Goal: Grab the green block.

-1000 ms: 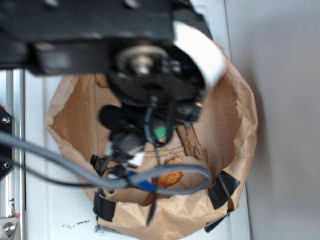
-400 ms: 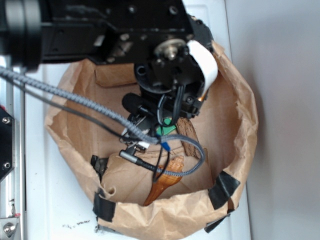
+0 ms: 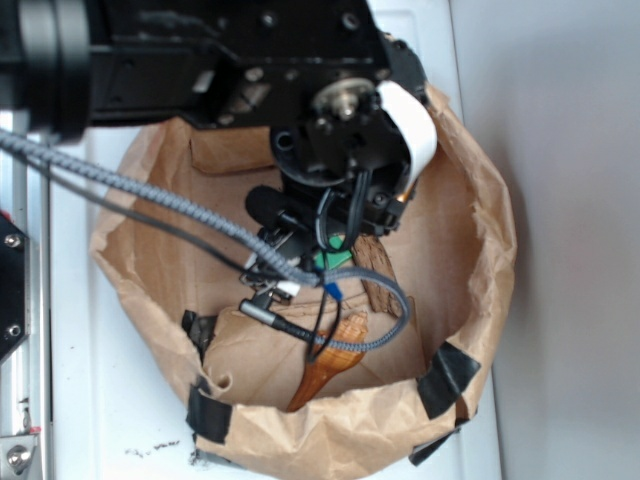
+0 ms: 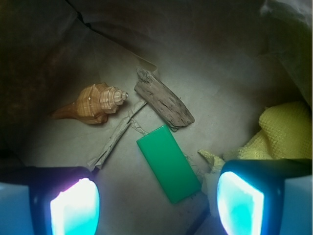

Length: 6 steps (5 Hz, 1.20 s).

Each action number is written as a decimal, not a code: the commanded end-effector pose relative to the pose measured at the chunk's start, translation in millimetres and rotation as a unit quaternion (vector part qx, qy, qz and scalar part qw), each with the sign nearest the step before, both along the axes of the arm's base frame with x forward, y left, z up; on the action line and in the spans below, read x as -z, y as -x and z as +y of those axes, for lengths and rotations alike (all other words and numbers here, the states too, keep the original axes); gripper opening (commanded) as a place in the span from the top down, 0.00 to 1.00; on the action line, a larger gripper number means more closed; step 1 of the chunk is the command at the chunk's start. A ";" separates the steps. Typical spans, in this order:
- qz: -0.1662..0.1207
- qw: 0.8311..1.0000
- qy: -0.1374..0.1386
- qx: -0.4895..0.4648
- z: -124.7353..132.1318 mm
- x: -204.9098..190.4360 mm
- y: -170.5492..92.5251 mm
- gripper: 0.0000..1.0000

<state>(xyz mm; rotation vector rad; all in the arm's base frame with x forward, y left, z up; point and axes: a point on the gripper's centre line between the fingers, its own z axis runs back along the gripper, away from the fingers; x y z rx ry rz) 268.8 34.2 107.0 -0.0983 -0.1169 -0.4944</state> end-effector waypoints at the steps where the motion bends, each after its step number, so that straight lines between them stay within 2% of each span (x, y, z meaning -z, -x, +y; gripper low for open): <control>1: -0.020 0.999 -0.003 0.031 -1.2 42.3 -15.1 0.00; 2: 0.000 0.999 -0.016 0.037 3.3 60.9 -18.2 0.00; 3: 0.005 0.998 -0.034 0.045 4.9 72.8 -16.8 0.00; 4: 0.000 0.998 -0.039 0.042 6.5 77.7 -14.8 0.00; 5: 0.000 0.999 -0.030 0.020 8.3 78.0 -15.5 1.00; 6: -0.003 1.000 -0.017 0.008 10.8 75.7 -18.0 1.00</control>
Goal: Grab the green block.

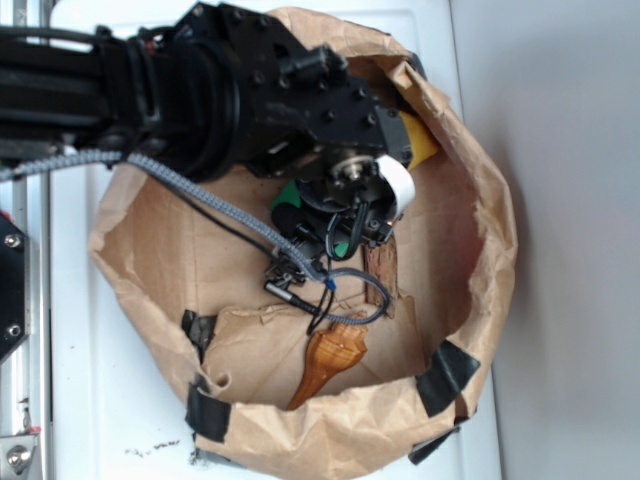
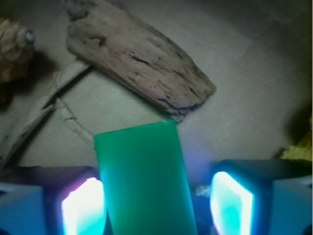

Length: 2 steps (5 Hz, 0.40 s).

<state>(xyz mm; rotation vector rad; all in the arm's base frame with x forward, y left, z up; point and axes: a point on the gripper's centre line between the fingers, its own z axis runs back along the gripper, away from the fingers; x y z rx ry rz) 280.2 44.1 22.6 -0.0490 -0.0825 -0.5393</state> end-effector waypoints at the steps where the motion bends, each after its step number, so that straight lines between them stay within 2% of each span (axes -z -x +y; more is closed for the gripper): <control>1: -0.016 1.000 0.017 -0.021 1.7 -10.9 -9.1 1.00; 2: -0.022 0.999 0.032 -0.031 2.5 -26.3 -13.0 1.00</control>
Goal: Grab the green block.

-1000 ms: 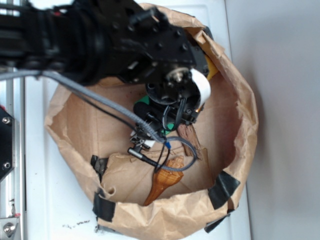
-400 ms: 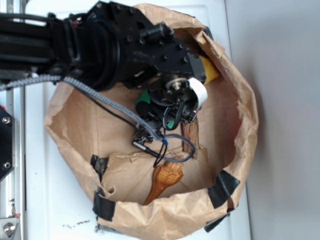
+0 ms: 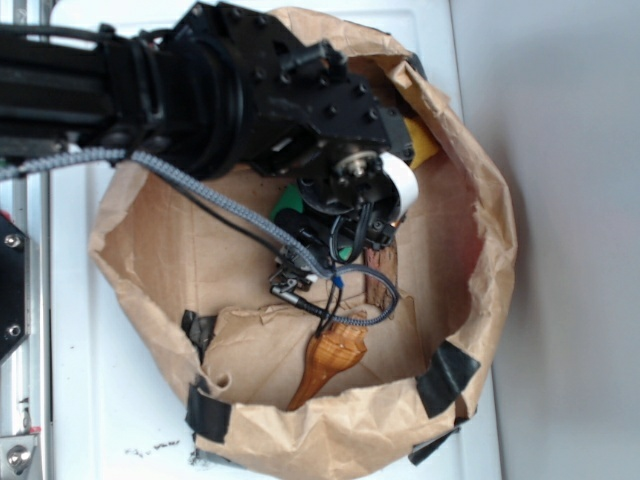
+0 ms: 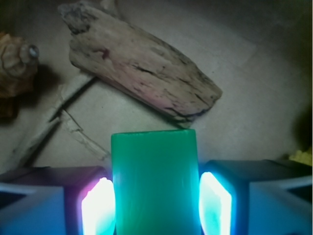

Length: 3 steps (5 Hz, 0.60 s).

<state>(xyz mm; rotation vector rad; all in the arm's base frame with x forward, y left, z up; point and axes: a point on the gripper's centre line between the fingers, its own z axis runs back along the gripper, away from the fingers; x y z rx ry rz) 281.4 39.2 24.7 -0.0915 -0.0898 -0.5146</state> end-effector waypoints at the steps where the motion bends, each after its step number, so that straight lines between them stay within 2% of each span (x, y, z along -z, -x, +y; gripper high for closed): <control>1: -0.042 0.997 0.047 -0.043 6.3 -67.2 -14.2 1.00; 2: -0.061 0.991 0.100 -0.064 7.6 -113.1 -15.0 1.00; 3: -0.062 0.989 0.116 -0.073 6.3 -140.5 -8.8 1.00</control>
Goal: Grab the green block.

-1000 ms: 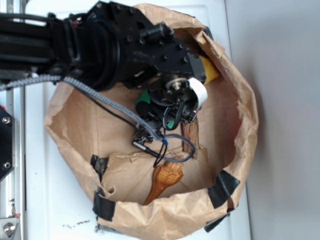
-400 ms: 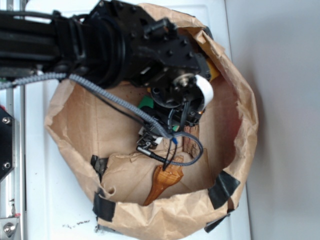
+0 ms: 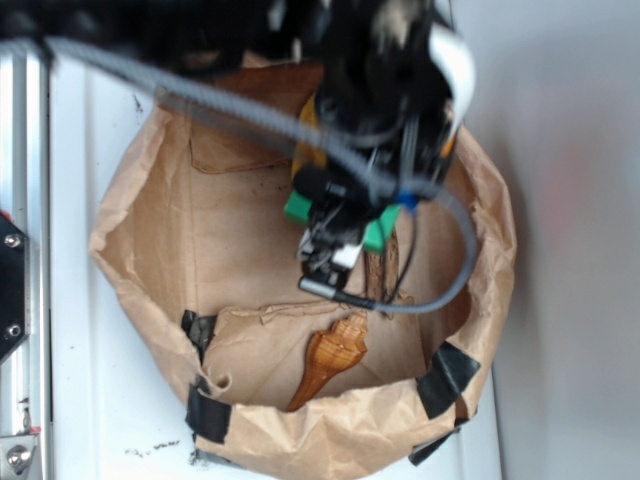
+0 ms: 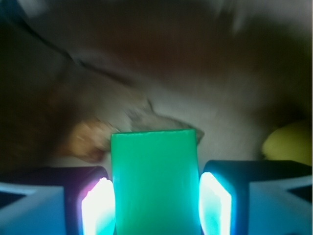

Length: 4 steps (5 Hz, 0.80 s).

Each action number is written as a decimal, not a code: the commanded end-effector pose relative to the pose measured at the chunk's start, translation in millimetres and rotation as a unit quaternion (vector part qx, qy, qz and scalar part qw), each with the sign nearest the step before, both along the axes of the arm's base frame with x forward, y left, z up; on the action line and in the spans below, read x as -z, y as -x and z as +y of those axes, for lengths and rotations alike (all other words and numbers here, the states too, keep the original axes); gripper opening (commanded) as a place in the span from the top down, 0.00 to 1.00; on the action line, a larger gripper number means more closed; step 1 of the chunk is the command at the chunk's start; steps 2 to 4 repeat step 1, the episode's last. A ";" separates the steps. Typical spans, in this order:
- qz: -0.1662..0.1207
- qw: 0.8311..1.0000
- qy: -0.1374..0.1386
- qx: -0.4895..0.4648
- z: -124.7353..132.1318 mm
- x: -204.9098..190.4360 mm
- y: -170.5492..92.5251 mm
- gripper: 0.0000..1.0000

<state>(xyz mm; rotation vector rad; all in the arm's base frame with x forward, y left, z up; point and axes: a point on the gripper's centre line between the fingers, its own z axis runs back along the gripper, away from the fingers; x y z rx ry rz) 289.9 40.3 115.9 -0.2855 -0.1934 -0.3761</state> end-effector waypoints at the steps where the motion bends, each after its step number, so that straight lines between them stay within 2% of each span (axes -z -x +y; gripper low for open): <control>1: -0.055 0.997 -0.014 -0.044 -4.7 -71.3 12.9 1.00; 4: -0.055 0.997 -0.014 -0.044 -4.7 -71.3 12.9 1.00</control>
